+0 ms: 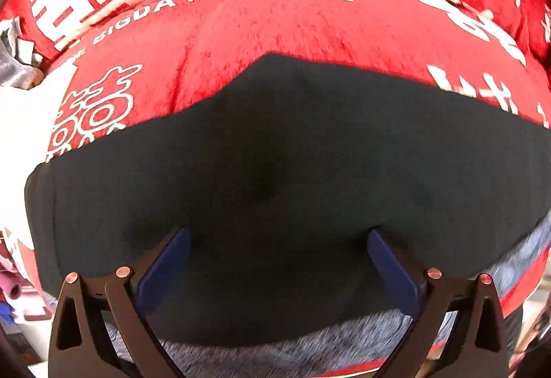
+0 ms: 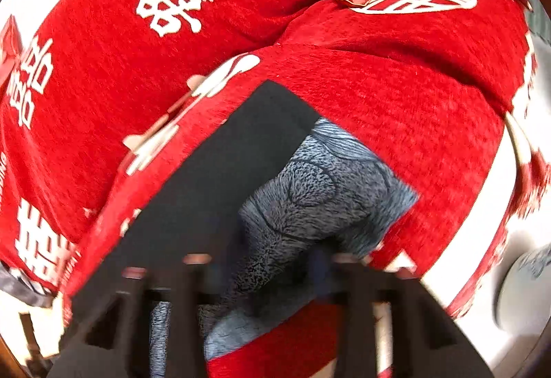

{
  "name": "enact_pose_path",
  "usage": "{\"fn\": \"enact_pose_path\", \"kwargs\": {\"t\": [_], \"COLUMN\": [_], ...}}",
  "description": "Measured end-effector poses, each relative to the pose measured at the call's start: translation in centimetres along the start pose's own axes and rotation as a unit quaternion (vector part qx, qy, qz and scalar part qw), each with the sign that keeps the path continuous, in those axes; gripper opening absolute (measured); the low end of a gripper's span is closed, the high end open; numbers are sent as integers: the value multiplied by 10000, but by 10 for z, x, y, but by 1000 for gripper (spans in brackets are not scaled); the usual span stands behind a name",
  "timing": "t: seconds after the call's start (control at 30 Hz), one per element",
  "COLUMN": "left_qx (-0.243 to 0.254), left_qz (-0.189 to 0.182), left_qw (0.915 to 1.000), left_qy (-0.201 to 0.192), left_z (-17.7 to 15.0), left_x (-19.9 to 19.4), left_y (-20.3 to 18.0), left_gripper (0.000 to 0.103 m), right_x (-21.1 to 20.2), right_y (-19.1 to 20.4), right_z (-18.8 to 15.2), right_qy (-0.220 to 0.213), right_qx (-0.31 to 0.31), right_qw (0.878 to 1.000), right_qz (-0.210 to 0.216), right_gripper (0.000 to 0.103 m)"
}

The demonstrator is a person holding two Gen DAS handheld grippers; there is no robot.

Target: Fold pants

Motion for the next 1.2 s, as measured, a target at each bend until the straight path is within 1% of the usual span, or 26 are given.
{"fn": "enact_pose_path", "kwargs": {"t": [0.03, 0.13, 0.2, 0.27, 0.3, 0.33, 0.4, 0.47, 0.53, 0.6, 0.63, 0.67, 0.7, 0.73, 0.77, 0.8, 0.83, 0.87, 0.93, 0.97, 1.0, 1.03, 1.1, 1.2], "left_qx": [-16, -33, -56, -143, -171, -177, -131, -2, 105, 39, -28, -73, -114, -162, -201, -232, -248, -252, -265, -274, -279, -266, -167, 58], "left_qz": [-19, -43, -111, -236, -265, -261, -207, -122, -69, -103, -132, -162, -189, -216, -221, -202, -160, -118, -7, 37, 90, 112, 87, 79], "left_qw": [10000, 10000, 9999, 9996, 9995, 9995, 9997, 9999, 9999, 9999, 9999, 9998, 9997, 9996, 9995, 9995, 9995, 9995, 9996, 9996, 9996, 9996, 9996, 9991], "left_qy": [18, 24, 47, 59, 41, 32, 46, -14, -56, -23, 6, 23, 49, 78, 97, 117, 132, 137, 131, 110, 29, -41, -203, -416], "left_z": [5, 14, 14, 11, 9, 6, 0, -3, -1, 4, 6, 9, 11, 17, 21, 27, 34, 39, 45, 45, 42, 39, 28, 7], "left_x": [1, 4, 5, 6, 5, 5, 0, -4, -3, -2, 0, 1, 3, 6, 8, 10, 11, 12, 10, 8, 4, 0, -11, -26], "left_y": [-1, -4, -5, -2, -1, 0, -2, -4, -6, -5, -4, -3, -2, -3, -4, -5, -7, -8, -10, -11, -10, -9, -8, -8], "left_gripper": [103, 103, 103, 103, 103, 103, 103, 103, 103, 103, 103, 103, 103, 103, 103, 103, 103, 103, 103, 103, 103, 103, 103, 103], "right_x": [-3, -12, -8, -7, -9, -11, -23, -33, -28, -14, -10, -11, -16, -21, -26, -34, -38, -44, -61, -66, -68, -68, -62, -41], "right_y": [-1, -13, -27, -34, -33, -30, -23, -19, -19, -25, -31, -35, -43, -50, -56, -61, -59, -54, -31, -16, 8, 25, 64, 131], "right_z": [2, 8, 2, -4, -5, -7, -4, 1, 3, -1, -5, -6, -6, -7, -8, -9, -9, -8, -3, -3, -4, -9, -23, -60], "right_qy": [-25, -217, -57, -53, -64, -69, -235, -376, -295, 21, 158, 150, 101, 60, -14, -134, -179, -256, -533, -605, -598, -530, -287, 187], "right_qx": [46, 53, 242, 456, 441, 288, 14, -47, -60, -63, 51, 204, 409, 536, 670, 808, 834, 793, 447, 211, -134, -345, -911, -1827], "right_qw": [10000, 9996, 9992, 9986, 9987, 9990, 9985, 9978, 9978, 9975, 9975, 9974, 9962, 9945, 9923, 9901, 9897, 9898, 9903, 9908, 9923, 9931, 9923, 9820], "right_qz": [82, -171, -322, -260, -247, -333, -493, -538, -586, -702, -687, -672, -766, -896, -1042, -1138, -1154, -1158, -1206, -1190, -1077, -985, -791, -445], "right_gripper": [11, 10, 10, 10, 8, 7, 6, 6, 6, 8, 13, 19, 35, 56, 65, 71, 71, 71, 71, 71, 72, 76, 80, 80]}}
Point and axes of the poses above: each gripper's, at about its wrist camera, not at the fingertips, and x roughly the way its jaws point, y to its left, z to its top, the point moved 9 cm from there along x, roughly the way its jaws point, and after that the axes turned 4 degrees about -x, right-handed, at the moved point
